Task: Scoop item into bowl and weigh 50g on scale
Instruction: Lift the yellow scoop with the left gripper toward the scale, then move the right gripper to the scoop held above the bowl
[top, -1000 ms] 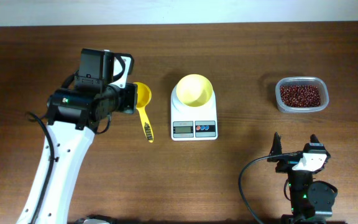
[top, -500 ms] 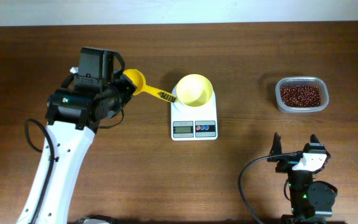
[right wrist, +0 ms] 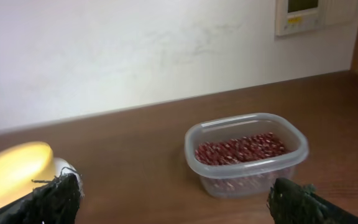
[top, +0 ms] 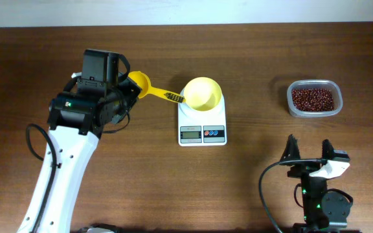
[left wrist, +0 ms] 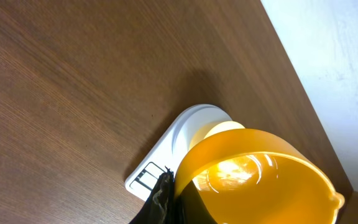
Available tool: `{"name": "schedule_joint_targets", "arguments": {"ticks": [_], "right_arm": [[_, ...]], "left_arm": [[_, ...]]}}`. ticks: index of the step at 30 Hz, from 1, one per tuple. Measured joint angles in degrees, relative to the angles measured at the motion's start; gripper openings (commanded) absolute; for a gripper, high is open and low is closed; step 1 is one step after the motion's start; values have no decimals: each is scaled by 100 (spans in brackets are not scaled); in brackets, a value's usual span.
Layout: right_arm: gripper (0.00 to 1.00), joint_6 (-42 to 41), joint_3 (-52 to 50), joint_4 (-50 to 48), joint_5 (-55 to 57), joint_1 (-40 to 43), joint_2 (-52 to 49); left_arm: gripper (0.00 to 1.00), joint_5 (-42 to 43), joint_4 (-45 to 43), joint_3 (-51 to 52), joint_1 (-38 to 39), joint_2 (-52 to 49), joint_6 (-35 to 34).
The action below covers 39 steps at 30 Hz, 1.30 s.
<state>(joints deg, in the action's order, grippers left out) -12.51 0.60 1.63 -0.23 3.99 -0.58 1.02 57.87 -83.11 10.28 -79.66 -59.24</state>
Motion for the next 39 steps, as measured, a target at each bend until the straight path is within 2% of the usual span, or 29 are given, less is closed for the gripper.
{"name": "schedule_joint_targets", "arguments": {"ticks": [2,6,9,12,15,18,21,24,28,34,39], "right_arm": [[99,-555,15,-81,-31,0,0],[99,-933,662,579,-184,0,-326],[99,-1014,1764,1309,-229,0,-1394],[99,-1019,2988,1899,-518,0,-2968],[99,-960,4207,1926,-1912,15,-4708],[99,-955,5027,1429,-4033,15,-6485],[99,-1276,5117,350,-5556,11,-7512],[99,-2164,5123,39,-6339,-22,-8325],[99,-2874,5123,-31,-6581,-374,-8815],[99,-3864,5121,-1392,-6190,-1054,-8815],[99,-4319,5121,-1790,-5869,-1281,-8815]], "left_arm": [[0,-52,0,0,0,-2,-28],[0,-256,-26,0,0,-2,-190],[0,-304,-87,0,0,-2,-229],[0,-306,-125,-2,0,-2,-236],[0,-343,-122,0,0,-17,-240],[0,-437,-170,-2,0,-15,-256],[0,-452,-153,0,0,-17,-299],[0,-452,-157,0,0,-17,-507],[0,-452,-157,0,0,-98,-988],[0,-114,-350,-2,101,-728,-1589],[0,186,-461,-2,240,-920,-1998]]}}
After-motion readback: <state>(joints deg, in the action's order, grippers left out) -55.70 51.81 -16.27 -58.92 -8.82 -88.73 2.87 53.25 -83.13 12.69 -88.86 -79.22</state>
